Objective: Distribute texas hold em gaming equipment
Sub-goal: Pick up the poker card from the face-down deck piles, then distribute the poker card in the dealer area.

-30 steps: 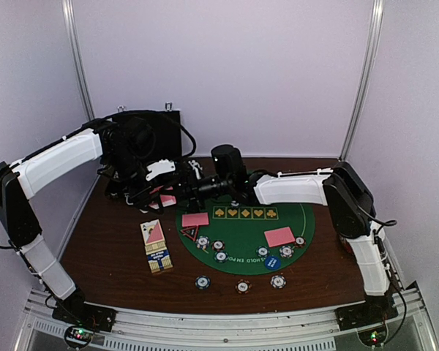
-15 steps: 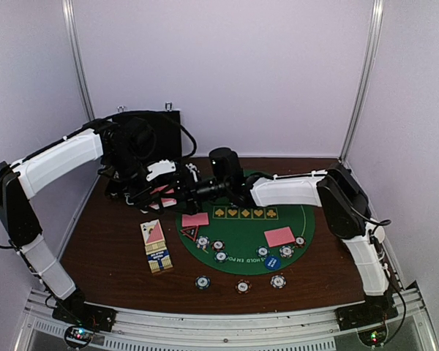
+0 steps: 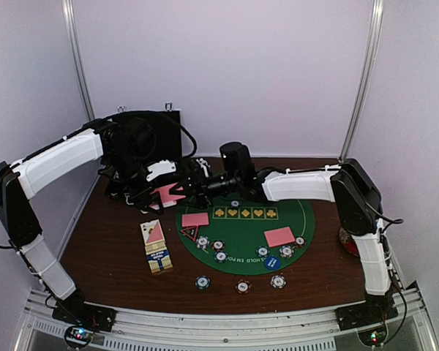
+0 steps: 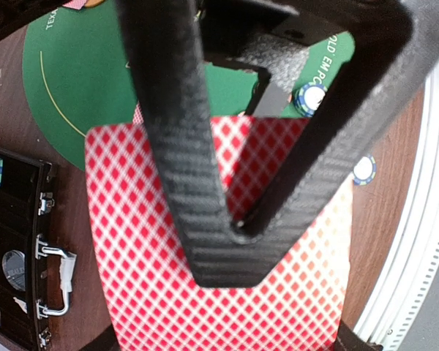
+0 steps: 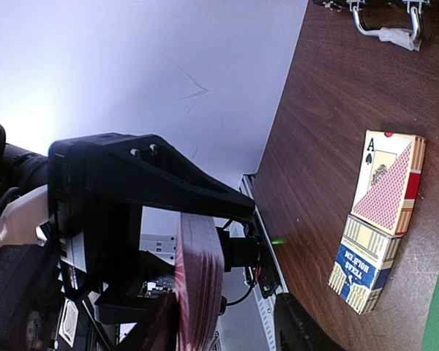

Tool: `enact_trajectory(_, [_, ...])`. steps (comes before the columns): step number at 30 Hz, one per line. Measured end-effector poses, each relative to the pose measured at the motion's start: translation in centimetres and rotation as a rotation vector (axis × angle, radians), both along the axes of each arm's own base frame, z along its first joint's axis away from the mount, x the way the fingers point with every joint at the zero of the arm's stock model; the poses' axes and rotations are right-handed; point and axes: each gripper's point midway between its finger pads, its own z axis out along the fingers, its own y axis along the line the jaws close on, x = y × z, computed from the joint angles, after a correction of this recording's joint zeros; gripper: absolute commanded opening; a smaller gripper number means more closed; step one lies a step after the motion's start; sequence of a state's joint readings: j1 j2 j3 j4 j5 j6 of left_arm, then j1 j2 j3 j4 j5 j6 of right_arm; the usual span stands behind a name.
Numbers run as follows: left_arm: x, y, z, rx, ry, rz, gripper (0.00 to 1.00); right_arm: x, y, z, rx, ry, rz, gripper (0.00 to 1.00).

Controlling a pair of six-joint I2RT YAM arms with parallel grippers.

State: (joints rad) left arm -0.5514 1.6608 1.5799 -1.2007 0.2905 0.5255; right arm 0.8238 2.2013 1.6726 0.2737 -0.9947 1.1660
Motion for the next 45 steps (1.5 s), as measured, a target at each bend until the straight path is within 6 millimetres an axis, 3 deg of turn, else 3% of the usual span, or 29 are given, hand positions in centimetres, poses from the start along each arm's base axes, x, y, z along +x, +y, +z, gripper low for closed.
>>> enact_trajectory(8, [0.0,0.1,0.0,0.003,0.002,0.0,0.14,-0.3,-0.7,1.6,0.004,-0.004,-0.015,0.17])
enact_trajectory(15, [0.0,0.1,0.0,0.003,0.002,0.0,0.14,-0.5,-1.3,2.3,0.002,0.008,-0.036,0.01])
enact_trajectory(21, [0.1,0.2,-0.1,0.011,-0.004,0.003,0.14,0.1,-2.7,2.0,0.0,0.04,-0.063,0.0])
enact_trajectory(27, [0.1,0.4,-0.3,0.026,-0.006,0.007,0.14,3.0,-6.2,1.4,-0.016,0.056,-0.145,0.0])
enact_trajectory(34, [0.0,0.8,-0.8,0.045,-0.002,0.011,0.14,6.5,-9.1,-1.6,-0.066,0.07,-0.22,0.0])
enact_trajectory(40, [0.0,0.8,-0.8,0.047,-0.002,0.011,0.14,8.2,-7.4,-7.5,-0.169,0.093,-0.22,0.0])
enact_trajectory(45, [0.0,0.8,-0.6,0.044,-0.007,0.011,0.14,8.7,-6.1,-12.3,-0.271,0.106,-0.223,0.08])
